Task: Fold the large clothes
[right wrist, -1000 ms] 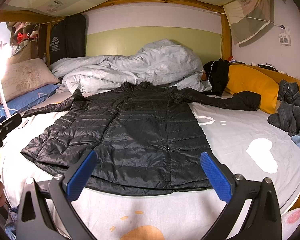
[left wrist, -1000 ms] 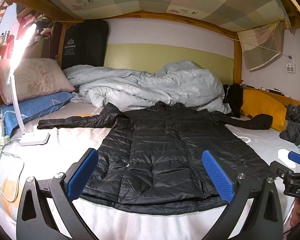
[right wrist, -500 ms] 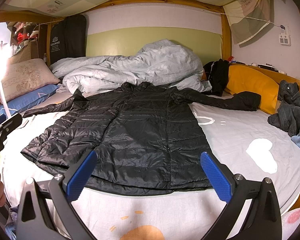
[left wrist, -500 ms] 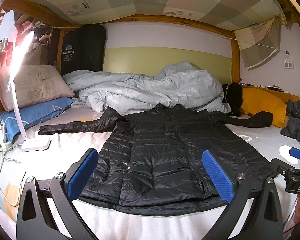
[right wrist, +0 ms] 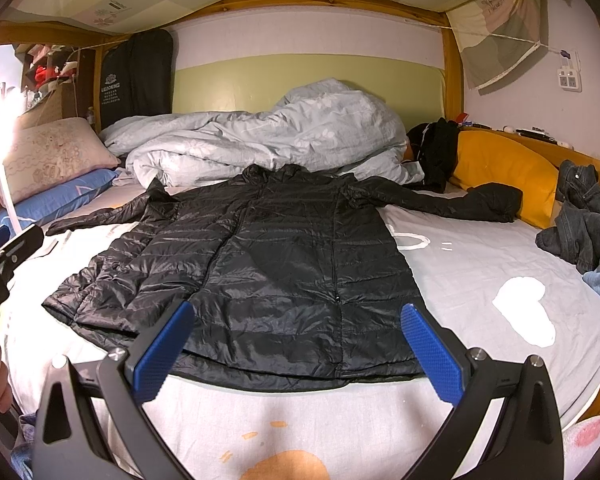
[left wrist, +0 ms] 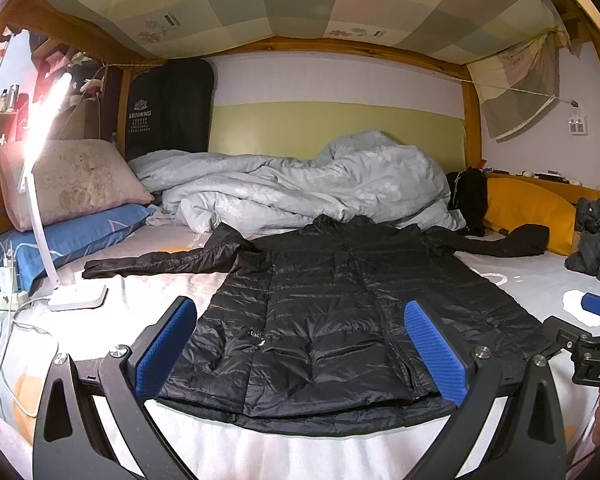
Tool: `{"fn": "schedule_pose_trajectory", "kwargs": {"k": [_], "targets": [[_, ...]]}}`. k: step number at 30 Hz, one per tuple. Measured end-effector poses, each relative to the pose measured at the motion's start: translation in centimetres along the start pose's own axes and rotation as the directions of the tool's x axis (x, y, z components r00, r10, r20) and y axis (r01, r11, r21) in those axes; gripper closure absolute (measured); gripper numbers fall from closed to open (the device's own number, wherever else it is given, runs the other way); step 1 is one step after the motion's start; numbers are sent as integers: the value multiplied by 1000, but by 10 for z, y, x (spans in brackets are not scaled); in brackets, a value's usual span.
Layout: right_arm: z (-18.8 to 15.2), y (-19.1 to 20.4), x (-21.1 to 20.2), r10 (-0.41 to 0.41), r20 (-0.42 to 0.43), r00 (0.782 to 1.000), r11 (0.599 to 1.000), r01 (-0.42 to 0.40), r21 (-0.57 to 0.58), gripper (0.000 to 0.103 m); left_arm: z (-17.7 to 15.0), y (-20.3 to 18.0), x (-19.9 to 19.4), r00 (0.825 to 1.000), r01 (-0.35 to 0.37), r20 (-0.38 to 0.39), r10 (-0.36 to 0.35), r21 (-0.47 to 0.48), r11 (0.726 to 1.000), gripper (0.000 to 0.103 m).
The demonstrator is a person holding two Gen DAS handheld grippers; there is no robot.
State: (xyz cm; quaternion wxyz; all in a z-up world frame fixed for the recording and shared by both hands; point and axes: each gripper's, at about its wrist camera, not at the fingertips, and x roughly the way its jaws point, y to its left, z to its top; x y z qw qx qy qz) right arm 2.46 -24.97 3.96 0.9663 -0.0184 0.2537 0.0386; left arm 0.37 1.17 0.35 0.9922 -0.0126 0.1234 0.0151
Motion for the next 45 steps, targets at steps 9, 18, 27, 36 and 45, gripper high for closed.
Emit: {"fn": "schedule_pose_trajectory", "kwargs": {"k": [9, 18, 27, 36, 45], "targets": [[3, -3, -4, -2, 5, 1000, 1000, 2, 12, 0, -3, -6, -2, 1000, -12, 18, 12, 28, 1000, 0], [5, -2, -7, 1, 25, 1000, 1000, -1, 8, 0, -5, -7, -3, 1000, -12, 18, 12, 33, 999, 0], [5, -2, -8, 1, 27, 1000, 1000, -2, 10, 0, -5, 2, 2, 1000, -5, -12, 5, -14, 1000, 0], [4, -3, -8, 1, 29, 1000, 1000, -2, 9, 0, 0, 15, 3, 1000, -19, 1, 19, -40, 999, 0], [4, -3, -8, -1, 34, 999, 1000, 1, 8, 0, 2, 9, -5, 998, -29, 47, 29, 6, 1000, 0]]}}
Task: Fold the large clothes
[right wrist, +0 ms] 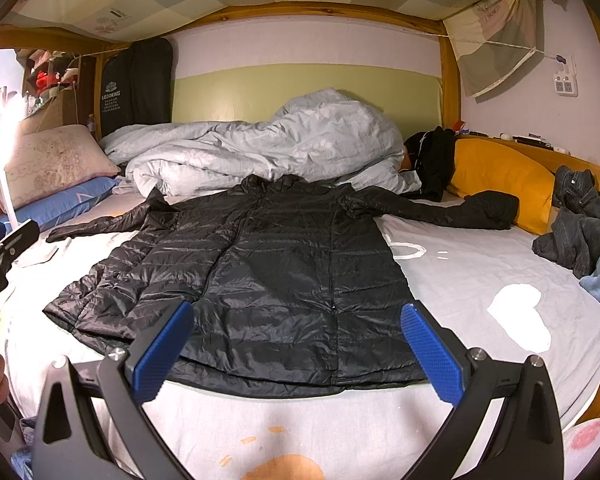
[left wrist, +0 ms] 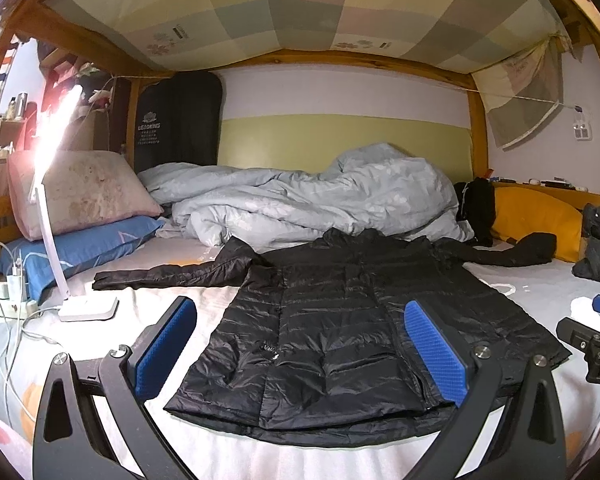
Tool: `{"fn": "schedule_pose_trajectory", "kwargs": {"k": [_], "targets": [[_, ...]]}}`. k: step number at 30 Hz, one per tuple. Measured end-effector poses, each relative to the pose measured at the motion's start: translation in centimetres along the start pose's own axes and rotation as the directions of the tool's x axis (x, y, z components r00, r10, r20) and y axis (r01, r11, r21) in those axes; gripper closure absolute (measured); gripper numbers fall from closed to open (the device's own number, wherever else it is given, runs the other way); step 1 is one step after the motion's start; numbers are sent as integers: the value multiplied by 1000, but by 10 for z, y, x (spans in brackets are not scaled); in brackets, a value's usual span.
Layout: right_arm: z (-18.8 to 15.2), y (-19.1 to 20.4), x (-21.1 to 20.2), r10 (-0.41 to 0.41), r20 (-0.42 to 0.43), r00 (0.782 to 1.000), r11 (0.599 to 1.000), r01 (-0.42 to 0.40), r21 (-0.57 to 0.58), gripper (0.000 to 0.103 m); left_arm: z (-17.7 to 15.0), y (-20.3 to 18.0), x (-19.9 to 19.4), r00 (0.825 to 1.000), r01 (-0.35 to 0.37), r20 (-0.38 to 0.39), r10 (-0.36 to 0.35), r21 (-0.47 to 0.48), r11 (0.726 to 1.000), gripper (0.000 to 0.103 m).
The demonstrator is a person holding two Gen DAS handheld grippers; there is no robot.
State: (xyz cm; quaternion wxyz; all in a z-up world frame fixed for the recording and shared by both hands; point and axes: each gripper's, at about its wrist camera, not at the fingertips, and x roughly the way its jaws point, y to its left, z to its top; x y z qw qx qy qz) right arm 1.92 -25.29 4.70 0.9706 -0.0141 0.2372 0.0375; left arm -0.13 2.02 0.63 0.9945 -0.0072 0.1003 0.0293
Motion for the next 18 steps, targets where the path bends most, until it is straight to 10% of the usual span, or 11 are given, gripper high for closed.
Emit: {"fn": "schedule_pose_trajectory", "kwargs": {"k": [18], "targets": [[0, 0, 0, -1, -1, 1000, 1000, 1, 0, 0, -1, 1, 3, 1000, -14, -20, 14, -6, 1000, 0]]}}
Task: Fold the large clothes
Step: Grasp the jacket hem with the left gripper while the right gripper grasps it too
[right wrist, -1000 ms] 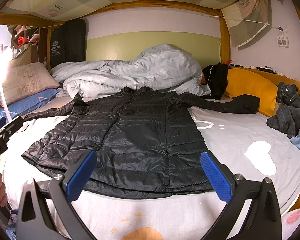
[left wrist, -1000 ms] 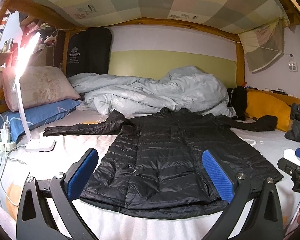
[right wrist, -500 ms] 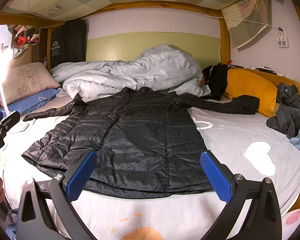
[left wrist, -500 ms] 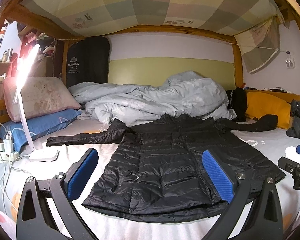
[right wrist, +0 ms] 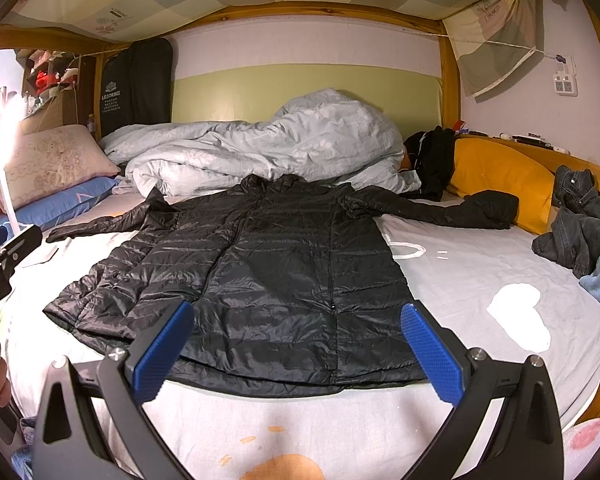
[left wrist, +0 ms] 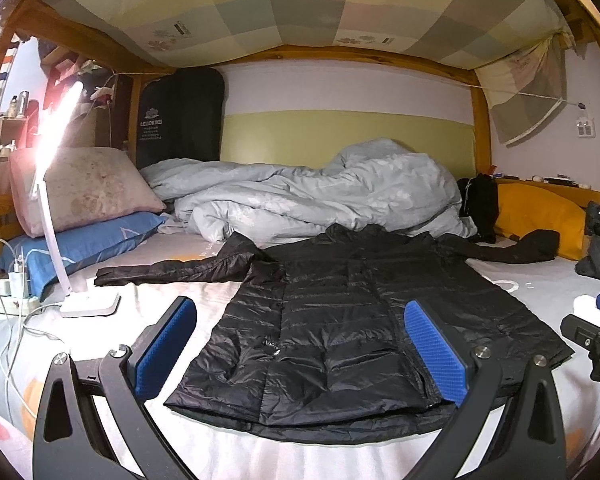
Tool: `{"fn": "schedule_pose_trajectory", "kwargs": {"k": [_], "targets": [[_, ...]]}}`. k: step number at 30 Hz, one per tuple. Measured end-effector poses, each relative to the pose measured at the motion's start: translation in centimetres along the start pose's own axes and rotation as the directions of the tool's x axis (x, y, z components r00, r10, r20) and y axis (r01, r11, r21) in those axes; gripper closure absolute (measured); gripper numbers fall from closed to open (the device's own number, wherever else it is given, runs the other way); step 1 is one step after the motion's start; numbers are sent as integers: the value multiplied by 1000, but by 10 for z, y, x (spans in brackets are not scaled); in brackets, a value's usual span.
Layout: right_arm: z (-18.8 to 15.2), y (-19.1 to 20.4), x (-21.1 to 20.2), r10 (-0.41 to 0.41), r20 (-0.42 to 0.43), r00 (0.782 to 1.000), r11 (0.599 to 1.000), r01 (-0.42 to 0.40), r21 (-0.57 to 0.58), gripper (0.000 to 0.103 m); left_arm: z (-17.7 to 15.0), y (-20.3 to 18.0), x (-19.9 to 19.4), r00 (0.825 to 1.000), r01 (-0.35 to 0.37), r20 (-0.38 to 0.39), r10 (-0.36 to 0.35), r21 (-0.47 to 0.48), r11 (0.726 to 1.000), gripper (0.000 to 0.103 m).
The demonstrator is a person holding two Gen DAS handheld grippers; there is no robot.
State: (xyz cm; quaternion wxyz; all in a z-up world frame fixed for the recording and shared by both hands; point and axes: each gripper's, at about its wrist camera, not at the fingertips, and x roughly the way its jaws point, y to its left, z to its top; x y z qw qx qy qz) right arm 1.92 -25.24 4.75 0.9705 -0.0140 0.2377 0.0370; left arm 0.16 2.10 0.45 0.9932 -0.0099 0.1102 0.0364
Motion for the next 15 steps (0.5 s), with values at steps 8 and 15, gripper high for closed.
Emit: {"fn": "schedule_pose_trajectory", "kwargs": {"k": [8, 15], "targets": [[-6, 8, 14, 39, -93, 995, 997, -45, -68, 0, -5, -9, 24, 986, -101, -120, 112, 91, 991, 0], [-33, 33, 60, 55, -327, 943, 962, -138, -236, 0, -37, -34, 60, 938, 52, -346, 35, 239, 970, 0]]}}
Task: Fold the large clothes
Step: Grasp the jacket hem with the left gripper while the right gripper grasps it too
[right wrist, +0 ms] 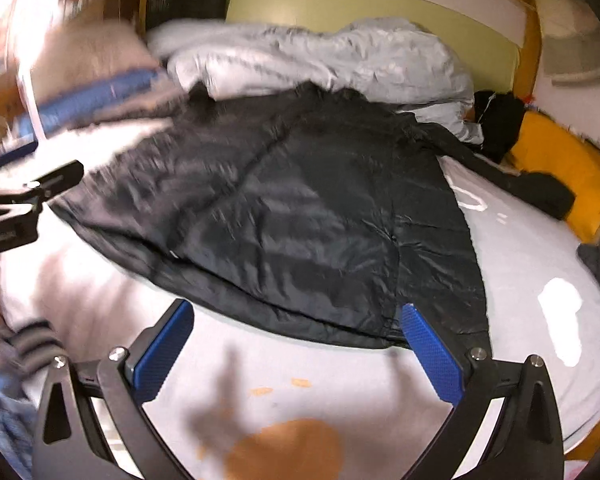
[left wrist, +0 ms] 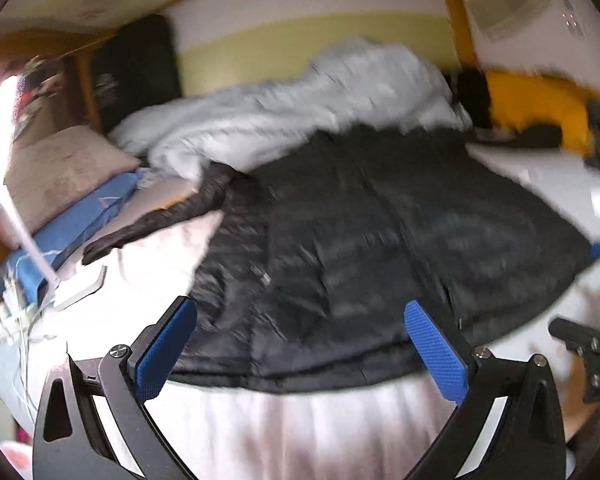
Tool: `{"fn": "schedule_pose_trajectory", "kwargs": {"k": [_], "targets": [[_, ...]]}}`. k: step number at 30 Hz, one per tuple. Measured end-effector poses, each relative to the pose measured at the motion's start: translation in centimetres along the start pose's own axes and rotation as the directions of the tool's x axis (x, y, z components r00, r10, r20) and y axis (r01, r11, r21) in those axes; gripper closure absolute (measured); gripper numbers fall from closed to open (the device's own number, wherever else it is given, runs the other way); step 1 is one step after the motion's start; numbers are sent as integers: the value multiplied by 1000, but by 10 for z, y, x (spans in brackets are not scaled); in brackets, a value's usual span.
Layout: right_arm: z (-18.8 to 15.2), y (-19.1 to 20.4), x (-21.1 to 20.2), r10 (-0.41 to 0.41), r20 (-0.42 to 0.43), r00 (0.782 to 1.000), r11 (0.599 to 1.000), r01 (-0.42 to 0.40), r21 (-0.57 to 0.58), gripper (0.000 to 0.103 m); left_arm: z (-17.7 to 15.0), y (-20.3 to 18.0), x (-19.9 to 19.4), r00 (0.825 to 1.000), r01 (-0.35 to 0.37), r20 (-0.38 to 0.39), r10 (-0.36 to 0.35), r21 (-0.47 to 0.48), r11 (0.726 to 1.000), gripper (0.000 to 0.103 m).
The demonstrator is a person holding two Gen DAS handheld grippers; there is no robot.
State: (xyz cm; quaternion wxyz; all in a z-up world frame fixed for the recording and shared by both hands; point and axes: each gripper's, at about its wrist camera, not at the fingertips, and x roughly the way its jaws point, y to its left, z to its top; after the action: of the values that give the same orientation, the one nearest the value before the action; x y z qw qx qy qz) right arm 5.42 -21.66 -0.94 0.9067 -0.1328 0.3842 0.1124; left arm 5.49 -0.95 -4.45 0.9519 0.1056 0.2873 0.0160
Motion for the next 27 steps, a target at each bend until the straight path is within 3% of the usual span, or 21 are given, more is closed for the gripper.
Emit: {"fn": "schedule_pose_trajectory", "kwargs": {"k": [4, 8, 11, 14, 17, 21, 23, 26, 27], "targets": [[-6, 11, 24, -40, -88, 995, 994, 30, -105, 0, -4, -14, 10, 995, 67, -77, -64, 38, 997, 0], [-10, 5, 40, -97, -135, 986, 989, 80, -121, 0, -19, -36, 35, 982, 65, -184, -34, 170, 983, 0], [-8, 0, 42, -132, -127, 983, 986, 117, -121, 0, -29, -45, 47, 967, 94, -249, -48, 173, 980, 0], [-5, -6, 45, -174, -123, 977, 981, 162, -107, 0, -29, -46, 53, 971, 73, -235, -29, 180, 981, 0], [-2, -13, 49, -190, -126, 974, 981, 183, -69, 0, -27, -34, 66, 966, 41, -259, -7, 123, 992, 0], [0, -27, 51, -250, -116, 961, 968, 248, -25, 0, -24, 0, 78, 966, -78, -245, 77, 7, 997, 1], [0, -31, 51, -279, -108, 954, 960, 279, -18, 0, -25, 16, 83, 964, -131, -237, 119, -36, 991, 14], [1, -42, 53, -324, -97, 941, 945, 327, 10, 0, -27, 37, 94, 961, -168, -238, 142, -90, 982, 41], [1, -45, 53, -332, -91, 939, 942, 335, 19, 2, -28, 42, 96, 959, -196, -229, 170, -97, 976, 57]]}}
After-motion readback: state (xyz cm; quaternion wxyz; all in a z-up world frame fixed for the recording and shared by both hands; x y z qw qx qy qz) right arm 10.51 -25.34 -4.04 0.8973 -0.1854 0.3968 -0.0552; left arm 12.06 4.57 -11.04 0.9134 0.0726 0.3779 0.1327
